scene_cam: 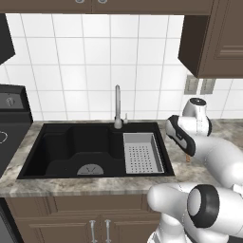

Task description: Take the fork and place it on the left side of the plate. Then take the spoon and place it on the right side of the plate. Make sure they're directly next to the plate.

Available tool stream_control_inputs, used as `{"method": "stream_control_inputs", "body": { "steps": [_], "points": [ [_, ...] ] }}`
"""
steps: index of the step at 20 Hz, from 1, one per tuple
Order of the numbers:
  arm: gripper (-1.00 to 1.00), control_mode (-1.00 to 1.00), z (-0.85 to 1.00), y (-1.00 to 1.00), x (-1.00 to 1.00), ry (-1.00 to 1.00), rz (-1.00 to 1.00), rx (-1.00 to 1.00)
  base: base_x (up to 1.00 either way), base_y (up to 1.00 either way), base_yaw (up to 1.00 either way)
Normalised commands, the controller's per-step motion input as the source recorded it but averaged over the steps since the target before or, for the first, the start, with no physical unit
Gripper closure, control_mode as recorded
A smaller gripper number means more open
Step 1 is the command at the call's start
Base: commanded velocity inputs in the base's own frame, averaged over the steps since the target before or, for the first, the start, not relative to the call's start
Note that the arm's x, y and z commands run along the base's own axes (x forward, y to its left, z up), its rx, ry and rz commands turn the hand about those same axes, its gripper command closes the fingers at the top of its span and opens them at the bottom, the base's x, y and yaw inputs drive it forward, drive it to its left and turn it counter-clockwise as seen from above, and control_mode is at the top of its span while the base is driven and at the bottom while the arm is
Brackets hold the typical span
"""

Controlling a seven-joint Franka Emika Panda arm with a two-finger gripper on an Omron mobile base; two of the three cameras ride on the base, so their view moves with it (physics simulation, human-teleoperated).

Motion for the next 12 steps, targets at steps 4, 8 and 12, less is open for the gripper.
{"method": "stream_control_inputs", "body": {
  "steps": [4,8,12],
  "points": [
    [1.0,-1.0,0.0,0.0,0.0,0.0,0.0,0.0,0.0,0.0,0.0],
    [1.0,1.0,0.0,0.0,0.0,0.0,0.0,0.0,0.0,0.0,0.0],
    [1.0,1.0,0.0,0.0,0.0,0.0,0.0,0.0,0.0,0.0,0.0]
  ]
}}
